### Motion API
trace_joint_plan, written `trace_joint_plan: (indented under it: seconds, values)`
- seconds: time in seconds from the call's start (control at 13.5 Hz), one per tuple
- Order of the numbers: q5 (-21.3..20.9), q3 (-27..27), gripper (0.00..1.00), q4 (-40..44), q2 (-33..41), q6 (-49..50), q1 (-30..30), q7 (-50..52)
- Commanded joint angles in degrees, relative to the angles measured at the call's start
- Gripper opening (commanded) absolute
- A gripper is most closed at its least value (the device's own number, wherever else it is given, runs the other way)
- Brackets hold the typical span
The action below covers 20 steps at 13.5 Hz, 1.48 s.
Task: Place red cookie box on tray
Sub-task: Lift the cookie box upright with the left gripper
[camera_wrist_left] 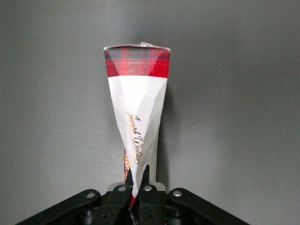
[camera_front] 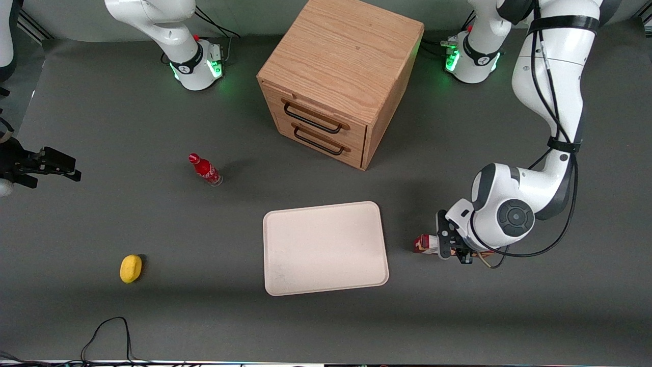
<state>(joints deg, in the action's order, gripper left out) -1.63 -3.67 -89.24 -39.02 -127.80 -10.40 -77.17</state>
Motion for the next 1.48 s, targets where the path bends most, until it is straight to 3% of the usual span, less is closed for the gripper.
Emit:
trace_joint_plan:
  seconds: [0.0, 0.37, 0.74, 1.19, 1.41]
  values:
    - [-0.7, 0.4, 0.00, 1.6, 3.0, 5.9, -0.1, -0.1]
    - [-0.7, 0.8, 0.00, 8.4, 13.2, 28.9, -0.3, 3.4]
    - [-2.0, 0.8, 0.00, 23.9, 16.8, 51.7, 0.0, 3.5]
    - [-0.8, 0.2, 0.00, 23.6, 20.4, 52.0, -0.8, 16.6]
    - [0.5, 0.2, 0.00, 23.8, 18.2, 48.1, -5.5, 33.2]
